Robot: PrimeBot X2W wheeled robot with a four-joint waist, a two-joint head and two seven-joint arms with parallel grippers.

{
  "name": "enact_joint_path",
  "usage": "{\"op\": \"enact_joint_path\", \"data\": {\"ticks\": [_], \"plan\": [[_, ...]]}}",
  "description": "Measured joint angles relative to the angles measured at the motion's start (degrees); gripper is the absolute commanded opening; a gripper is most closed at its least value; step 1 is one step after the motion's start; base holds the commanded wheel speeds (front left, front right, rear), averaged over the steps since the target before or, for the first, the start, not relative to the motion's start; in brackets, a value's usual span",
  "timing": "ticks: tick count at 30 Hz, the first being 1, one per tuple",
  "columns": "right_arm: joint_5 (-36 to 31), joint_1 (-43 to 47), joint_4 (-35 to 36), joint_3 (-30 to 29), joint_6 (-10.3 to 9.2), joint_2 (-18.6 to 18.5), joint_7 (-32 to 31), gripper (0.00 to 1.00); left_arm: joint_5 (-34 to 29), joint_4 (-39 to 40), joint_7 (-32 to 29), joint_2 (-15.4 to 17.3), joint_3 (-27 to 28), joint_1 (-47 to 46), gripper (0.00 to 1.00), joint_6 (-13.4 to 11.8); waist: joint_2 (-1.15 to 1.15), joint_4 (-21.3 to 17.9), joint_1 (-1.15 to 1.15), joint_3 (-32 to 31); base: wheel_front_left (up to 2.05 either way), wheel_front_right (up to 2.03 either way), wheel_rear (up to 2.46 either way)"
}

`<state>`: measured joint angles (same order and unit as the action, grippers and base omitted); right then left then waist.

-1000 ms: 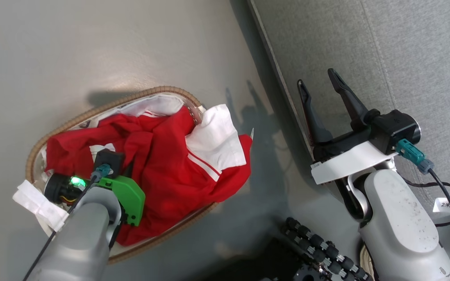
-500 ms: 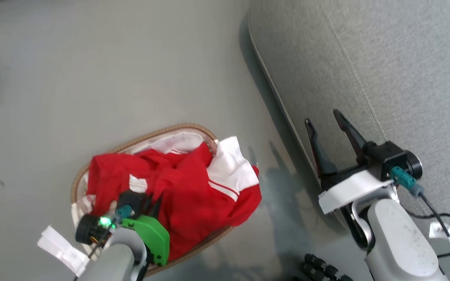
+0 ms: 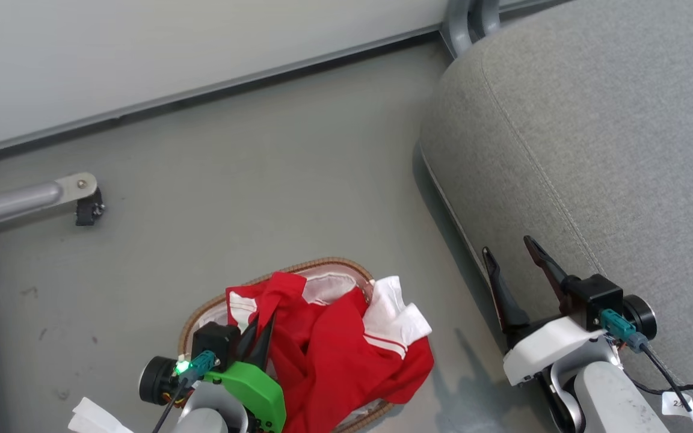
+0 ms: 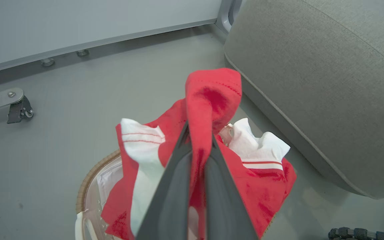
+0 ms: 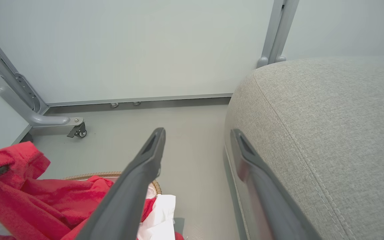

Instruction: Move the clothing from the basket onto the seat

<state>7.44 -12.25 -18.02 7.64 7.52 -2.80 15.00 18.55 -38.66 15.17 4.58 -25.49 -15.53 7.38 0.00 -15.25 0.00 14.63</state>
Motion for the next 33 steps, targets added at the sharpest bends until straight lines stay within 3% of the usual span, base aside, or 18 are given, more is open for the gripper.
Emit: {"op": "enact_joint_path", "data": {"ticks": [14, 24, 27, 33], "plan": [[-0.33, 5.12, -1.62, 1.41, 0.00, -0.10, 0.00, 1.00, -2.31, 16.59, -0.01, -1.37, 5.10, 1.85, 0.00, 0.00, 0.00, 3.90, 0.00, -10.84, 0.00, 0.00, 0.00], [-0.31, 6.30, -2.58, 4.45, 0.00, -0.45, 0.00, 1.00, -3.19, 22.32, 0.00, -1.64, 5.13, -1.57, 0.00, 0.00, 0.00, 5.00, 0.00, -13.67, 0.00, 0.00, 0.00], [0.27, 6.52, -2.80, 7.64, -0.01, -0.73, 0.00, 1.00, -3.21, 23.17, 0.00, -1.66, 5.00, -2.26, 0.00, 0.00, 0.00, 5.36, 0.00, -13.75, 0.00, 0.00, 0.00], [2.90, 3.59, -2.91, 19.65, 0.00, -1.68, 0.00, 1.00, -2.52, 23.79, 0.00, -1.70, 2.99, -3.00, 0.00, 0.00, 0.00, 6.39, 0.00, -13.36, 0.00, 0.00, 0.00]]}}
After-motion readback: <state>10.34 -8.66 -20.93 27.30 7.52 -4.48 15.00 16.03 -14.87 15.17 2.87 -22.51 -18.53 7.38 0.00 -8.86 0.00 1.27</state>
